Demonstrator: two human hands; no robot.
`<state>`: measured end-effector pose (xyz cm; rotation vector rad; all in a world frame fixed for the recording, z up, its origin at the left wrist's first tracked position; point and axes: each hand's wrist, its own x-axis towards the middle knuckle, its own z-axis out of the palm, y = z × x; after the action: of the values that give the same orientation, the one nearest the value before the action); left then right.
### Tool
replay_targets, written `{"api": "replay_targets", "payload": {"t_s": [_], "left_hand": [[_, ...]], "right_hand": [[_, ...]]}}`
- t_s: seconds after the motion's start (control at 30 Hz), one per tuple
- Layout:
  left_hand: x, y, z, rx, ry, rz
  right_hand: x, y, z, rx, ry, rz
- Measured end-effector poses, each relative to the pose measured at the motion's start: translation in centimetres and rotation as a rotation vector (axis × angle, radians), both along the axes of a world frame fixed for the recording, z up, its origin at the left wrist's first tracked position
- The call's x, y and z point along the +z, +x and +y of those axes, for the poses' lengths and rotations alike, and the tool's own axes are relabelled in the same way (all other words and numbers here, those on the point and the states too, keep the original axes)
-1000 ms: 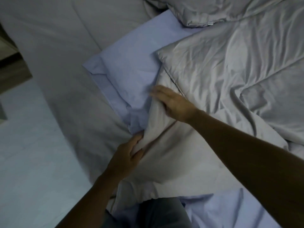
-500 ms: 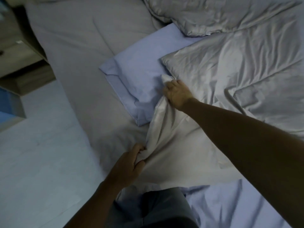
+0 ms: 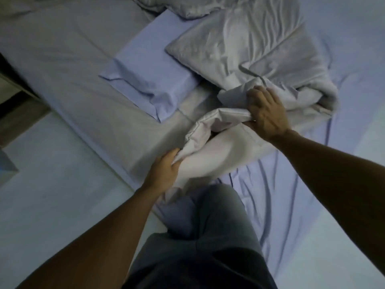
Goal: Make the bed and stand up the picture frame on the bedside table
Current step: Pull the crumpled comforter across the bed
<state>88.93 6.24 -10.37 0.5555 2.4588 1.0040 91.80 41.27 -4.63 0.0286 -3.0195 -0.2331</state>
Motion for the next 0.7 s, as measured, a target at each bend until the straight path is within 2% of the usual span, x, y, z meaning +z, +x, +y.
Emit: {"api": "replay_targets", "payload": {"t_s": [0.13,0.2,0.33,0.57,0.7], "left_hand": [[1.8,4.2,-0.9,-0.1,0.037,0.089],[2.9,6.7,-0.7,-0.122,0.043,0.06],[4.3,11.5,0.3,-0.142,0.043,-0.018],[4.9,19.7,1.6,-0.142,0.048,-0.053],[4.1,26.6,2.6,-0.132,0.048,0.07]], "right_hand": [[1.0,9.4,-0.6,0.011,-0.061,0.059],[1.7,13.3,-0.6,0.012,-0.104,0.053],[3.2,19.8,-1.6,-0.18,-0.297,0.0],[2.4,28.1,-2.3,-0.304,-0.306,-0.165],[1.8,35.3,-1.4,-0.319,-0.377,-0.302]]}}
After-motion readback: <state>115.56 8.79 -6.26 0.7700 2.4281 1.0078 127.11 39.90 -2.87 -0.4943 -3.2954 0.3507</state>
